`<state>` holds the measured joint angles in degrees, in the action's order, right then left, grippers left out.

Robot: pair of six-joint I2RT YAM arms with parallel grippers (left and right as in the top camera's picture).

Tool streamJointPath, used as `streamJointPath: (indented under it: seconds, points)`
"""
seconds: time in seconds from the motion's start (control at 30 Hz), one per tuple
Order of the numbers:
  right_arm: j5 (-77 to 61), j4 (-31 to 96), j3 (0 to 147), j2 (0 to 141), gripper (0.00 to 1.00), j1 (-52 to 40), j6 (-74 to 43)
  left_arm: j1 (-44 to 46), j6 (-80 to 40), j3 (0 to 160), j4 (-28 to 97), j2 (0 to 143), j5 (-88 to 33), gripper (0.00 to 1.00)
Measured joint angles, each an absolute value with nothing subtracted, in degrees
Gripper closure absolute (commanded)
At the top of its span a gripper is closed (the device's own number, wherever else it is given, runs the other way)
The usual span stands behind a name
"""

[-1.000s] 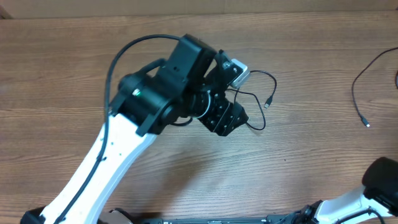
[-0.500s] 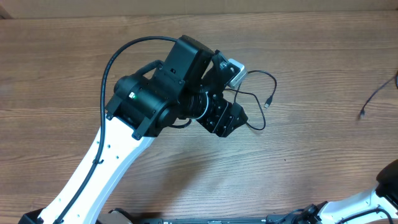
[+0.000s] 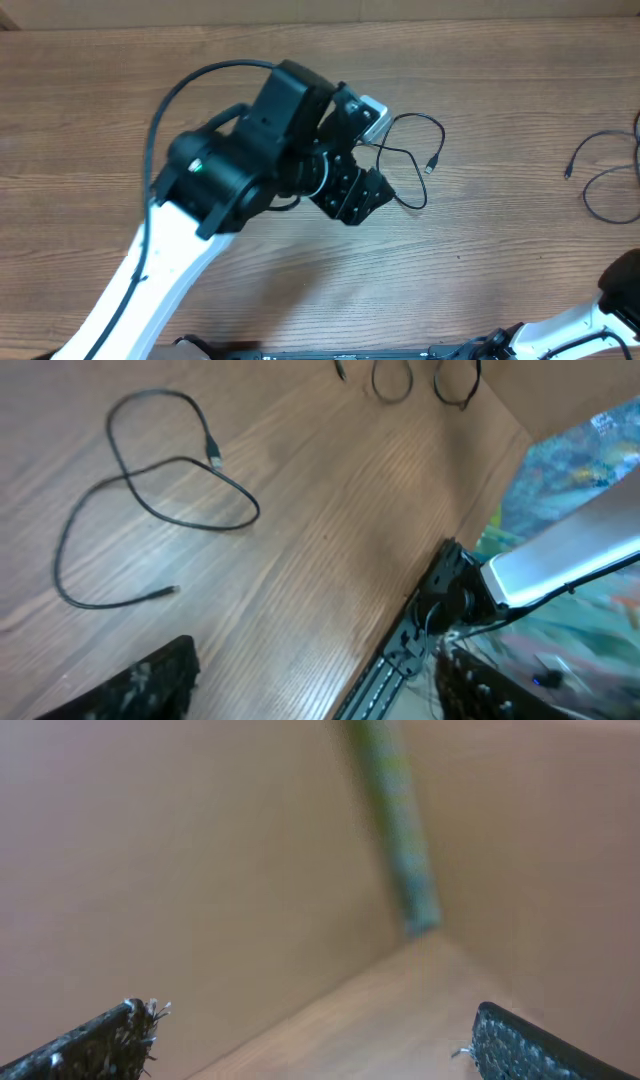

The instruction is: Untangle cables

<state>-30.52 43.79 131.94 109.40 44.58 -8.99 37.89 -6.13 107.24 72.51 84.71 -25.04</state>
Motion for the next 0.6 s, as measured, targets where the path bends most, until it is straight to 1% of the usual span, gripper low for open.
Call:
streamJointPath:
  seconds: [0.1, 0.27, 0.47, 0.6]
  points:
    - [-37.26, 46.00, 131.94, 109.40, 0.00, 41.60, -8.97, 37.87, -6.96, 107.61, 73.06, 81.49, -23.51, 0.12]
    - [-42.81, 55.99, 131.94, 109.40, 0.00, 33.08, -8.51, 37.89, -7.55, 108.33, 75.59, 76.64, -22.00, 0.13]
    - [-44.07, 68.47, 131.96, 109.40, 0.00, 21.87, -2.52, 37.89, -9.10, 108.42, 77.93, 73.76, -20.58, 0.13]
    - [-41.30, 75.79, 131.94, 109.40, 0.00, 14.44, 1.85, 37.87, -11.29, 108.42, 79.79, 72.25, -18.72, 0.13]
